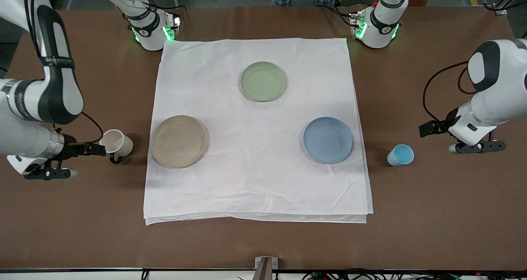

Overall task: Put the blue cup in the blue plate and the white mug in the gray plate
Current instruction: 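Reach the right gripper to the white mug and the left gripper to the blue cup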

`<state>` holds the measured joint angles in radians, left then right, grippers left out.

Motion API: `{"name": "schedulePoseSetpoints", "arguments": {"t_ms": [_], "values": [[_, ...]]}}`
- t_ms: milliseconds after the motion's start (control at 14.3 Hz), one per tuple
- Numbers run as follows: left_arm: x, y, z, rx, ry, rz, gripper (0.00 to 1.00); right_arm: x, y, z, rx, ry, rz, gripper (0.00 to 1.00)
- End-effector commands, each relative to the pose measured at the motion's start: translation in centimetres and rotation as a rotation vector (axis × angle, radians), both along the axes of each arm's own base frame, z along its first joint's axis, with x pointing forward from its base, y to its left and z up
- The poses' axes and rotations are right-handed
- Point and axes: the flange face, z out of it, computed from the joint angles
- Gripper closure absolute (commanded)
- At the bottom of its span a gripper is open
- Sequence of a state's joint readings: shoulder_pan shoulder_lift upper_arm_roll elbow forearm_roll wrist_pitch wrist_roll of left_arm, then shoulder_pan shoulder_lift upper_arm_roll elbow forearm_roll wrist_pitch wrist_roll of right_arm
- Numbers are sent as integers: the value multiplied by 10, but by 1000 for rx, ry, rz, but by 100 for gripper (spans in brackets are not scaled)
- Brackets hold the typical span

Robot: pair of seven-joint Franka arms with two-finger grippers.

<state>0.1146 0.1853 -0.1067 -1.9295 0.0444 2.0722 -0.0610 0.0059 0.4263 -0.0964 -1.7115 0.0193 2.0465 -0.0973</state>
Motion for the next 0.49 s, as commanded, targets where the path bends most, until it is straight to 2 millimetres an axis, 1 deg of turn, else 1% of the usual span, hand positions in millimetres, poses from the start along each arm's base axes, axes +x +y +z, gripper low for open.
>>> {"name": "schedulePoseSetpoints", "arguments": {"t_ms": [0,70,140,210,280,350,420], "values": [[7,12,-52,3,-23,3,0,-16,-11,-54,-2,-33,-38,0],[12,12,-70,-2,-42,2,1,-15,-16,-69,-5,-35,-45,1],[16,19,-91,-8,-54,10,2,-16,-19,-80,-5,-27,-47,1],[18,26,-105,-12,-63,20,5,-18,-19,-88,-4,-13,-49,6],[19,28,-117,-15,-63,18,10,-25,-18,-96,-1,5,-52,10],[19,28,-126,-17,-60,16,18,-30,-18,-102,2,20,-54,17],[18,28,-134,-20,-46,19,28,-35,-19,-106,6,33,-54,26]]}}
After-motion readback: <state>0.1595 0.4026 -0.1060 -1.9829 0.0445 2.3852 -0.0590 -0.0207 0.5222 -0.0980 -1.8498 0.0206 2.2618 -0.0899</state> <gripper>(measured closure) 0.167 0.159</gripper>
